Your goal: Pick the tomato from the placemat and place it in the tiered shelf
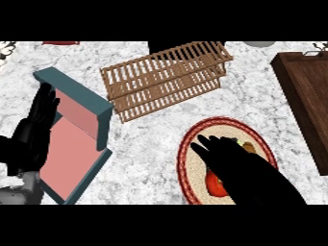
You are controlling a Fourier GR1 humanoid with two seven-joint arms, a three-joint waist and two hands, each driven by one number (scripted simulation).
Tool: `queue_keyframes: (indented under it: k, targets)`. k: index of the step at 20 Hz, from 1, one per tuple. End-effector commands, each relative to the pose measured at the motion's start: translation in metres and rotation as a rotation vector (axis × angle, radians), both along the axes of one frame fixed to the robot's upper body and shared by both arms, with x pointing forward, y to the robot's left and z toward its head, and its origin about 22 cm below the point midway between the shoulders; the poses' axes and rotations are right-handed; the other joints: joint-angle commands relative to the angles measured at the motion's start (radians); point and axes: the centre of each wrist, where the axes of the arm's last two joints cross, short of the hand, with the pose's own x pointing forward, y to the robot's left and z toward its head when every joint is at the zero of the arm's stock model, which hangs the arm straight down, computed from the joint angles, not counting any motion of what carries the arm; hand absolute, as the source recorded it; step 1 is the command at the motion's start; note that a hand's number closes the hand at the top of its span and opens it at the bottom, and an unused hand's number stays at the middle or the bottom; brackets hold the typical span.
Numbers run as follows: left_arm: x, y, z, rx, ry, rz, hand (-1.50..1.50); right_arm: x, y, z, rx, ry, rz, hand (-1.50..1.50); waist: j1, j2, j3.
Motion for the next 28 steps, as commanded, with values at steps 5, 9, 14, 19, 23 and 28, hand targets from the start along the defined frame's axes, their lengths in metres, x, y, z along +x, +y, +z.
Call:
queue_keyframes:
  k: [5,9,14,19,23,28]
  targets:
    - [-0.001,0.006,0.017,-0.010,-0.007,0.005,0.00,-0.001,0.014,-0.041,-0.297,-0.032,-0.083,-1.50,0.000,-0.001,0.002]
    - [0.005,-0.007,0.017,-0.007,-0.016,0.001,0.00,0.009,0.013,-0.054,-0.269,-0.030,-0.113,-1.50,-0.006,0.002,0.002]
    - [-0.001,0.005,0.006,-0.012,-0.013,-0.001,0.00,0.034,-0.003,-0.067,-0.250,-0.005,-0.113,-1.50,-0.003,0.003,0.002]
    - [-0.012,0.002,0.008,0.005,-0.006,0.003,0.00,0.016,0.002,-0.084,-0.237,-0.016,-0.105,-1.50,-0.003,0.002,0.002]
    - [-0.015,0.002,0.006,0.001,0.002,0.015,0.00,0.016,-0.002,-0.084,-0.246,0.006,-0.108,-1.50,-0.003,0.001,0.002]
    - [-0.009,0.008,0.008,-0.012,-0.003,0.005,0.00,0.014,0.002,-0.104,-0.224,-0.011,-0.102,-1.50,-0.004,0.002,0.002]
